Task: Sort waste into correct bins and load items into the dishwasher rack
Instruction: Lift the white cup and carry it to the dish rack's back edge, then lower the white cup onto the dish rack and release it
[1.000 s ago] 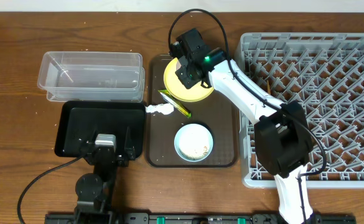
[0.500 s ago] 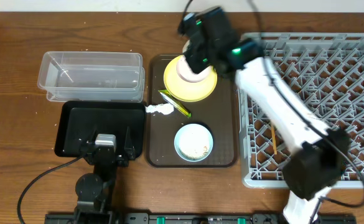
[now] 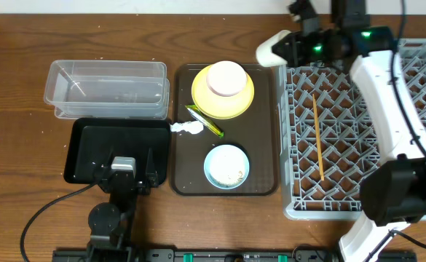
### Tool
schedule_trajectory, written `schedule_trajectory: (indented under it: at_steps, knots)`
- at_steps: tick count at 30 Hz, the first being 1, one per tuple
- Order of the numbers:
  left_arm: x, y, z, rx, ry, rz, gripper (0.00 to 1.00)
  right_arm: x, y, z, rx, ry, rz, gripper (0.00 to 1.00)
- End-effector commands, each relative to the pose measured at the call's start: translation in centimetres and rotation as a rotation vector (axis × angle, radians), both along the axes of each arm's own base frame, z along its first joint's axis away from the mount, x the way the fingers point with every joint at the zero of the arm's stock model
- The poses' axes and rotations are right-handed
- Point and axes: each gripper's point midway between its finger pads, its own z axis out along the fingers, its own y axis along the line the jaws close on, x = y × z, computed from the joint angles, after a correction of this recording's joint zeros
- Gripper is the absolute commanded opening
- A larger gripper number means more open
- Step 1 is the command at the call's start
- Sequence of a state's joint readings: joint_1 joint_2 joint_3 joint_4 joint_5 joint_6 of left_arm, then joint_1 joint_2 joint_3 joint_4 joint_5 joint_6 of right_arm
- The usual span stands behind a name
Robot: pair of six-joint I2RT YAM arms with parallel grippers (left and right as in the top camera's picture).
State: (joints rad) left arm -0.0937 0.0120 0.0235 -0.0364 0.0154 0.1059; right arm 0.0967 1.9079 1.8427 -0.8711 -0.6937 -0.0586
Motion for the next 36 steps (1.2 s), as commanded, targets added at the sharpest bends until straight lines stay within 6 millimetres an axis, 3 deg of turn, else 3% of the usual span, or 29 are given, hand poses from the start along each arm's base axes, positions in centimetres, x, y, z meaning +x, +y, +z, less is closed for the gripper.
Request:
schedule_trajectory:
  at_steps: [1,6,12,23,27,36]
  knots:
    - [-0.1,0.4,-1.8,0.015,0.056,0.023,0.9,-0.7,-0.4,1.8,0.125,0.01,0.046,0.01]
    - [-0.1,0.4,-1.8,0.015,0.056,0.023,0.9,-0.9,-2.6,1.6,0.13,0.027,0.024,0.01]
    - [-0.1,0.4,-1.8,0.015,0.056,0.023,0.9,-1.1,-3.6,1.2,0.119,0.037,0.019,0.01]
    - [-0.1,0.4,-1.8,0.015,0.056,0.023,0.9,-2.4,-1.5,3.0,0.276,-0.024,0.189,0.01]
    - [-0.1,0.4,-1.8,0.015,0.056,0.023,0.9,-2.1,-1.5,1.2,0.271,0.0,0.201,0.01]
    - [-0.1,0.4,-1.8,0.015,0.056,0.023,0.9,-0.7,-2.3,-4.9,0.26,0.074,0.223,0.01]
